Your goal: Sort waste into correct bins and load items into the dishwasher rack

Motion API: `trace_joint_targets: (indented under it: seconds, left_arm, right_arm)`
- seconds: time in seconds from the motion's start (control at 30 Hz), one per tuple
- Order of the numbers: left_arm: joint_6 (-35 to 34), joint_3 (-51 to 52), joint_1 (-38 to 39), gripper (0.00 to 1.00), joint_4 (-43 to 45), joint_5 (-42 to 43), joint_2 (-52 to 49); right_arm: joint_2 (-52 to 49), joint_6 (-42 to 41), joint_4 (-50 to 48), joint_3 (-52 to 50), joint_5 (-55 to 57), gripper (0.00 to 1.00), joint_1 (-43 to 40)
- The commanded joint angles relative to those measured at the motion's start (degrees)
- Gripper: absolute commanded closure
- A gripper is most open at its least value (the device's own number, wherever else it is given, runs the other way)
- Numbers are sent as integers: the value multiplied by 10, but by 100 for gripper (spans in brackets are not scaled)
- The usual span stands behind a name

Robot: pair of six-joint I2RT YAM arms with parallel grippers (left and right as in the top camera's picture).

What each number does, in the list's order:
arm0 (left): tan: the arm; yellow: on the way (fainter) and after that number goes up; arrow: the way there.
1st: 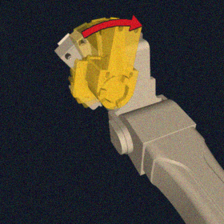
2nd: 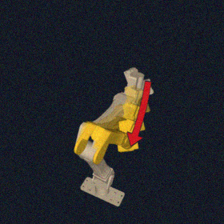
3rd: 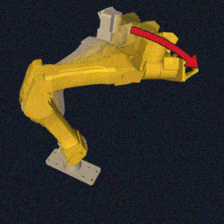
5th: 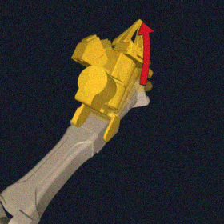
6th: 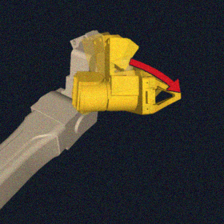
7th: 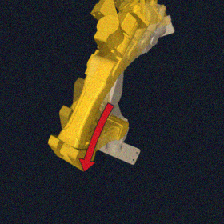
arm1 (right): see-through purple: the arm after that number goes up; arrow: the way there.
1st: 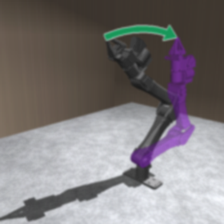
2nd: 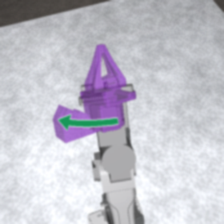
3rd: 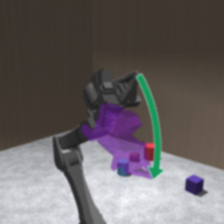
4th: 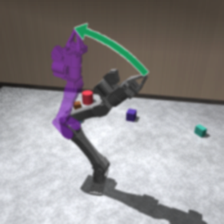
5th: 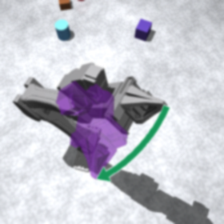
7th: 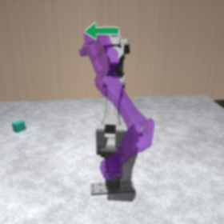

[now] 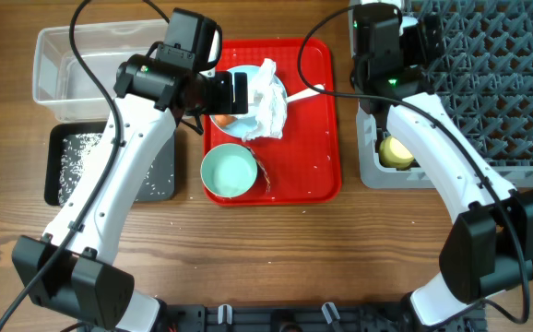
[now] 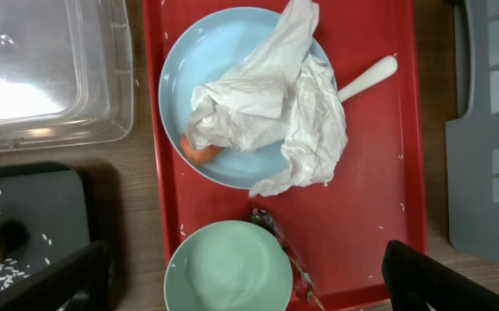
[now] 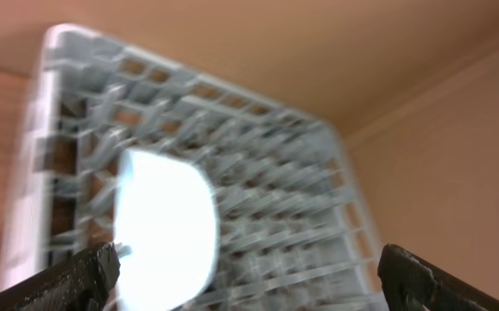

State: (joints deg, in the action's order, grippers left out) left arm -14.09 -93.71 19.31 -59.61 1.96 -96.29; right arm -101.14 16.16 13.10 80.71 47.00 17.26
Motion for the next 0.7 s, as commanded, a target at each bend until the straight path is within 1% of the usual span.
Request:
trace_joint_targets:
  seconds: [0.0, 0.1, 0.13, 0.2, 0.3, 0.33, 0.43, 0.53, 0.6, 0.67]
  left_arm:
    - [1, 0, -5, 0, 0, -5, 3]
    - [1, 0, -5, 0, 0, -5, 3]
    - [1, 0, -5, 0, 0, -5, 3]
    - [1, 0, -5, 0, 0, -5, 3]
    - [1, 0, -5, 0, 0, -5, 3]
    - [1, 0, -5, 0, 0, -5, 3]
    - [1, 0, -5, 0, 0, -5, 3]
    - [1, 0, -5, 0, 1, 7, 3]
    - [1, 0, -5, 0, 0, 12, 3]
    - [2, 0, -5, 0, 18, -3, 3]
  right_arm:
    - [-1, -121, 52, -2, -108, 0, 2]
    - [9, -158, 122, -2, -156, 0, 15]
    - [20, -187, 148, -2, -181, 0, 27]
    - [39, -213, 174, -2, -243, 0, 43]
    - [72, -216, 229, -2, -434, 0, 64]
    - [73, -228, 245, -2, -488, 1, 64]
    - [68, -242, 280, -11, -591, 1, 65]
    - [68, -242, 316, -17, -674, 9, 66]
    - [68, -242, 339, -17, -717, 12, 75]
    - [67, -243, 355, -23, -719, 14, 93]
